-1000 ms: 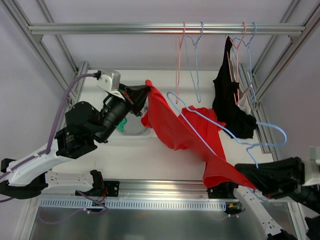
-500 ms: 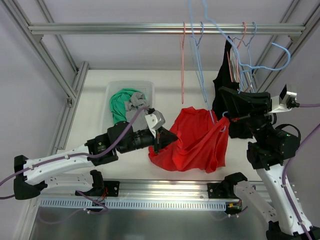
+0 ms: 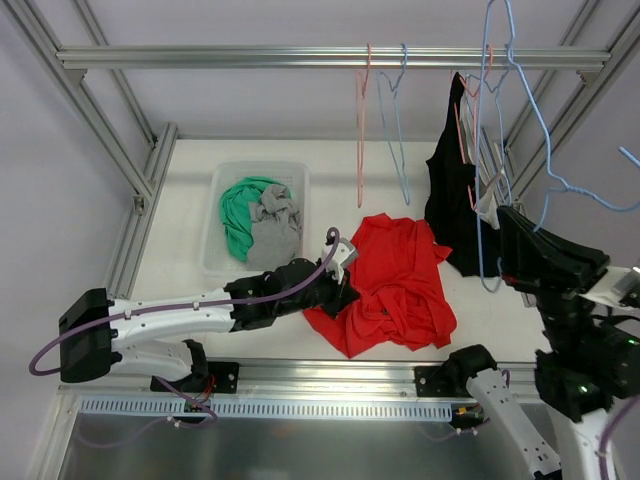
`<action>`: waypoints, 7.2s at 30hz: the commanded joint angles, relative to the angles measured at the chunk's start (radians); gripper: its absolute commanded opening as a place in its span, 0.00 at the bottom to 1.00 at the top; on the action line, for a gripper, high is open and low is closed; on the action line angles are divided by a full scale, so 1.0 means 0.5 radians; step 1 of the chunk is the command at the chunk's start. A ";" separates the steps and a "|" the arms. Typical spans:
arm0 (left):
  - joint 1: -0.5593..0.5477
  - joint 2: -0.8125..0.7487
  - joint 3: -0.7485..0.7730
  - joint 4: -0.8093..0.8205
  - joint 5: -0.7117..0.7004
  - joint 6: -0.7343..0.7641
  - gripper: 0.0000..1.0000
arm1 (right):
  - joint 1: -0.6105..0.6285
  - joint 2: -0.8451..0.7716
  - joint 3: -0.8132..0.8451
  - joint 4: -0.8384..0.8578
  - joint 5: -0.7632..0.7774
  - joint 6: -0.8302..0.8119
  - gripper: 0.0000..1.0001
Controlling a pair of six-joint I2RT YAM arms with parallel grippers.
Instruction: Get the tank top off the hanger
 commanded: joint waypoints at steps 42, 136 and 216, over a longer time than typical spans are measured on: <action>0.010 -0.475 -0.034 -0.611 -0.101 -0.080 0.99 | -0.066 2.266 1.998 -1.977 0.332 -0.281 0.00; 1.047 0.139 2.004 -1.369 -0.942 0.457 0.00 | -0.265 0.005 1.044 -2.449 -0.168 -0.330 1.00; 1.639 -1.199 0.442 -1.753 0.344 0.254 0.99 | -0.600 2.487 2.400 -2.421 0.225 -0.680 0.16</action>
